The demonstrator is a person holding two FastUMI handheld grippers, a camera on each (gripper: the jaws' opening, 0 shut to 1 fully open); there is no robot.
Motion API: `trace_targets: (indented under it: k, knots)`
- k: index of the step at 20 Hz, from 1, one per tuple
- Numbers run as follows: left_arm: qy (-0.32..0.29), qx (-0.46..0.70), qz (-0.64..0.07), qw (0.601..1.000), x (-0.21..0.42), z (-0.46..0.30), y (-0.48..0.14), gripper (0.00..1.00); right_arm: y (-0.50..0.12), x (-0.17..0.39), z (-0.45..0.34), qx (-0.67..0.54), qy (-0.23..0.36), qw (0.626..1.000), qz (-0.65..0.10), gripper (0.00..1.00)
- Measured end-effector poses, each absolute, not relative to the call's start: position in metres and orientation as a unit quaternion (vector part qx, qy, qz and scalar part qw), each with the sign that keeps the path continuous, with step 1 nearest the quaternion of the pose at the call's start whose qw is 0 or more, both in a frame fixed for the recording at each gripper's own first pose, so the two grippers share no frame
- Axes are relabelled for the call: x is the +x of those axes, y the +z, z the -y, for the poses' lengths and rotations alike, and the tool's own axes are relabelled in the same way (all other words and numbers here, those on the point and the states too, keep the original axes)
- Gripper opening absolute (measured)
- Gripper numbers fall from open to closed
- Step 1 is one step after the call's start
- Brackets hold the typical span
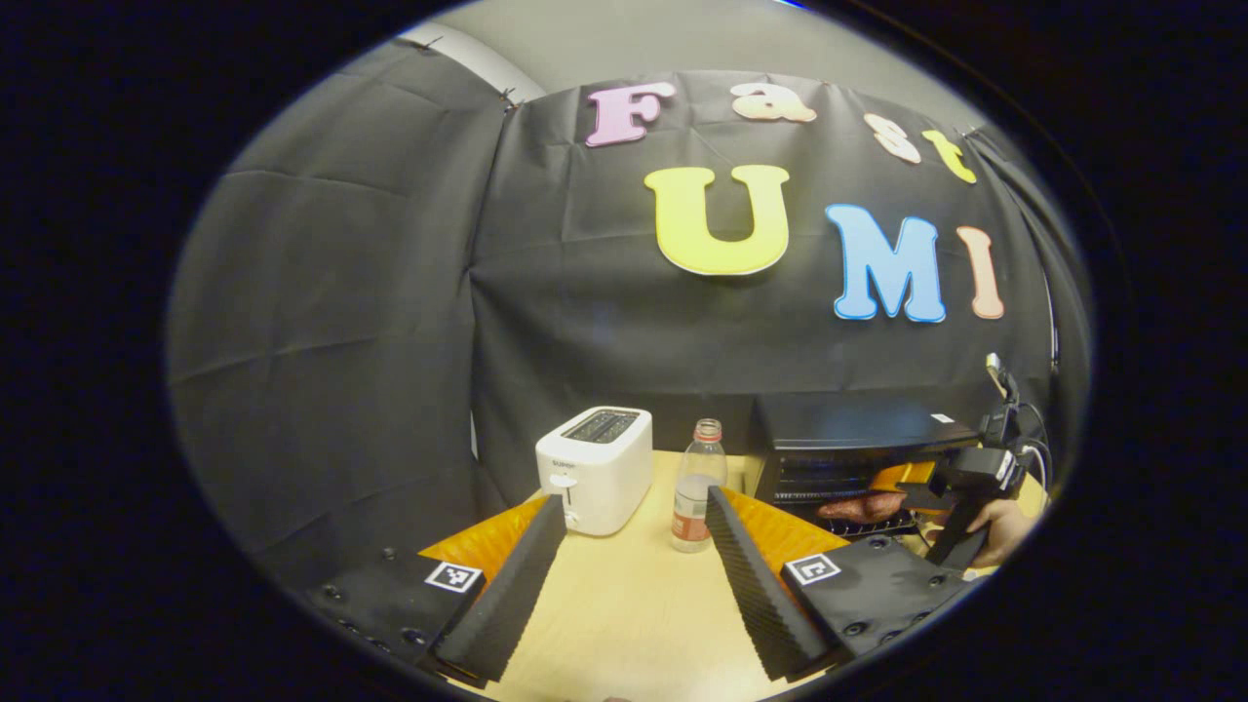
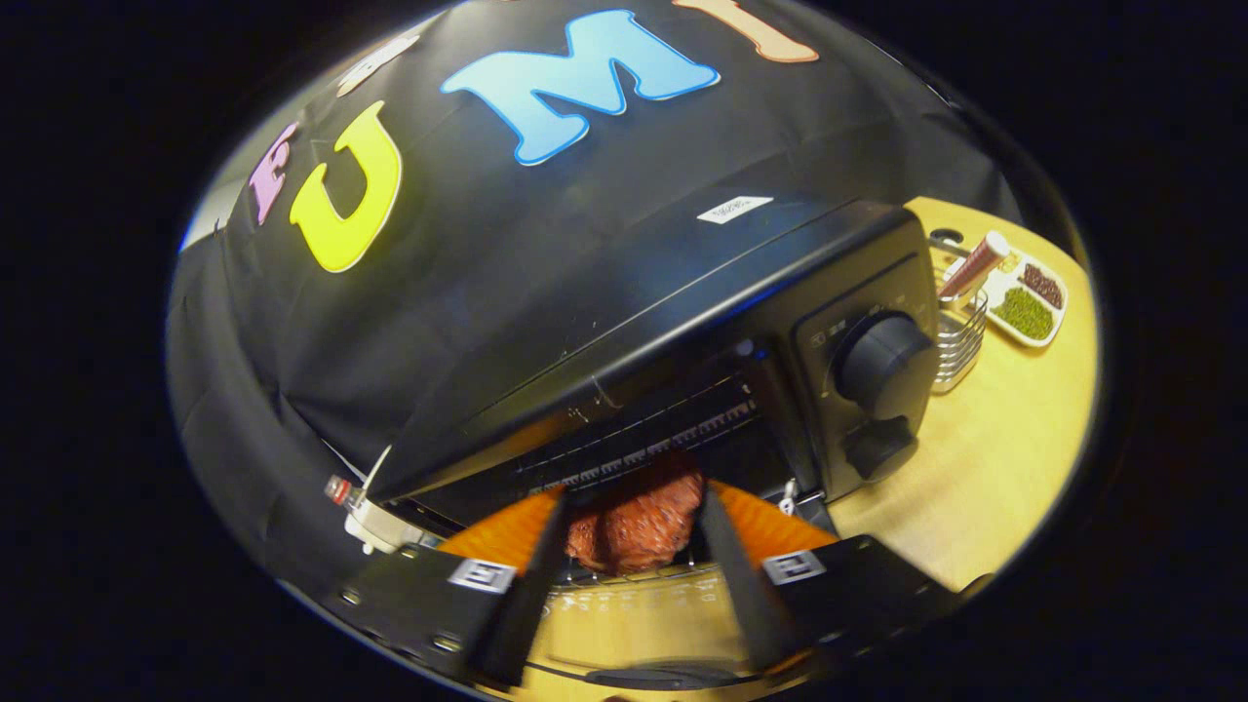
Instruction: Open the electric oven with the left hand, put the food in, and close the electric oven.
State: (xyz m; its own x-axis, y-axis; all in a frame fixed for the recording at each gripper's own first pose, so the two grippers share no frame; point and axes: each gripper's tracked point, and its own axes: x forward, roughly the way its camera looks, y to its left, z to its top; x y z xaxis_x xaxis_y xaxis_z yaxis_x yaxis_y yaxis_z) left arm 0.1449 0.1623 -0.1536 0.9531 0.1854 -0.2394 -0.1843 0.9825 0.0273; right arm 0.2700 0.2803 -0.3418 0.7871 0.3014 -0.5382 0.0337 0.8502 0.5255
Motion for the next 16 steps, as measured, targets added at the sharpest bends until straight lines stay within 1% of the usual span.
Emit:
trace_targets:
  k: [1, 2, 5, 8, 10, 13, 16]
  knots:
    - [0.091, 0.003, -0.121, 0.988, 0.145, -0.160, -0.153, 1.00, -0.341, 0.269, -0.276, 0.253, 0.069, 0.913, -0.313, 0.99]
    - [0.085, 0.003, -0.120, 0.989, 0.145, -0.154, -0.152, 1.00, -0.336, 0.266, -0.273, 0.249, 0.072, 0.915, -0.310, 0.98]
    - [0.067, 0.003, -0.118, 0.991, 0.147, -0.137, -0.151, 1.00, -0.318, 0.250, -0.262, 0.225, 0.086, 0.922, -0.302, 0.98]
    - [0.050, -0.005, -0.112, 0.992, 0.148, -0.113, -0.147, 0.91, -0.295, 0.229, -0.246, 0.185, 0.101, 0.937, -0.280, 0.98]
    - [0.036, -0.002, -0.107, 0.994, 0.147, -0.096, -0.145, 1.00, -0.277, 0.214, -0.236, 0.166, 0.109, 0.944, -0.262, 0.98]
    - [0.015, 0.002, -0.104, 0.994, 0.146, -0.072, -0.145, 1.00, -0.250, 0.193, -0.219, 0.140, 0.116, 0.955, -0.233, 0.98]
    - [-0.003, -0.001, -0.110, 0.994, 0.143, -0.048, -0.149, 1.00, -0.226, 0.178, -0.191, 0.104, 0.109, 0.968, -0.199, 0.98]
